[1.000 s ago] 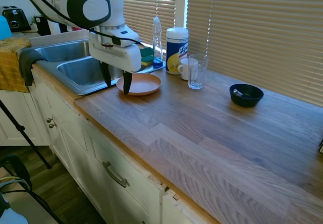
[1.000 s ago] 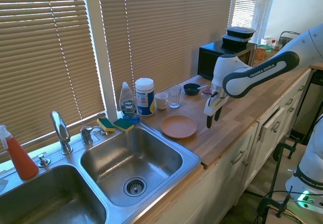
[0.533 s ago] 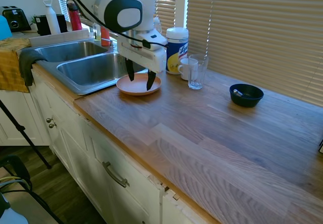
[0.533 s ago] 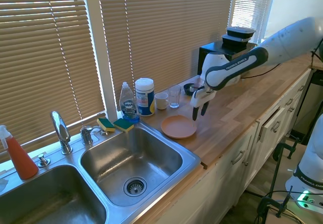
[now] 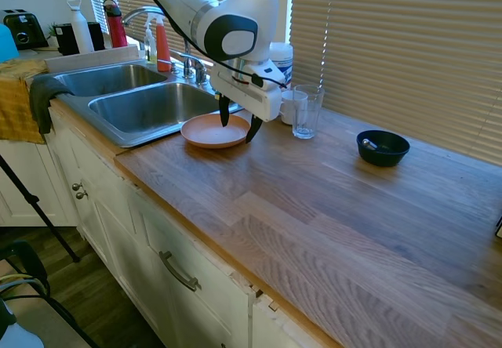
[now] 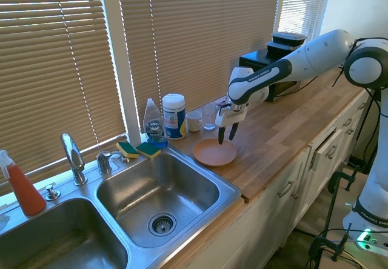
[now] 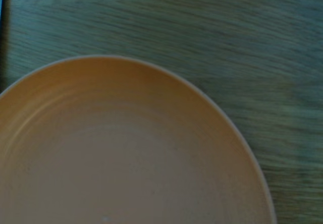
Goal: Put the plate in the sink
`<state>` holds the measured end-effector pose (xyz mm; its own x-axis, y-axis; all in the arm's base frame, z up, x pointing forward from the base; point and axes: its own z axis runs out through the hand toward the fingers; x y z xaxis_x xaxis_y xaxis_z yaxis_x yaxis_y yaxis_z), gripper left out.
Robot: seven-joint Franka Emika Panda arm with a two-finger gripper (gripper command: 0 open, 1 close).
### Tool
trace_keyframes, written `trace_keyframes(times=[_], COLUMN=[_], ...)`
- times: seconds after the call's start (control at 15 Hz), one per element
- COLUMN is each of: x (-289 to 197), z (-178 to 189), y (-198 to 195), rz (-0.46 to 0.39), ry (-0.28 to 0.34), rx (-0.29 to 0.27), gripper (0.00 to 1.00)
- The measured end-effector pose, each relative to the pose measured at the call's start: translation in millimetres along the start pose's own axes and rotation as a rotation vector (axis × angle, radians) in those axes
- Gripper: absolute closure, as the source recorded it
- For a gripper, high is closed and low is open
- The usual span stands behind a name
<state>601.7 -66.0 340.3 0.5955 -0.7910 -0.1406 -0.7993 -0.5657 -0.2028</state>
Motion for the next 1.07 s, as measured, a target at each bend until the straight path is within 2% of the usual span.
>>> trace_keyframes(times=[0.2, 0.27, 1.07], x=[0, 0, 3], z=[2, 3, 22], y=[-2, -3, -3], rz=[-0.014, -0.017, -0.038], ry=[-0.029, -0.034, -0.076], rx=[-0.006, -0.008, -0.010], gripper=[0.00, 1.00, 1.00])
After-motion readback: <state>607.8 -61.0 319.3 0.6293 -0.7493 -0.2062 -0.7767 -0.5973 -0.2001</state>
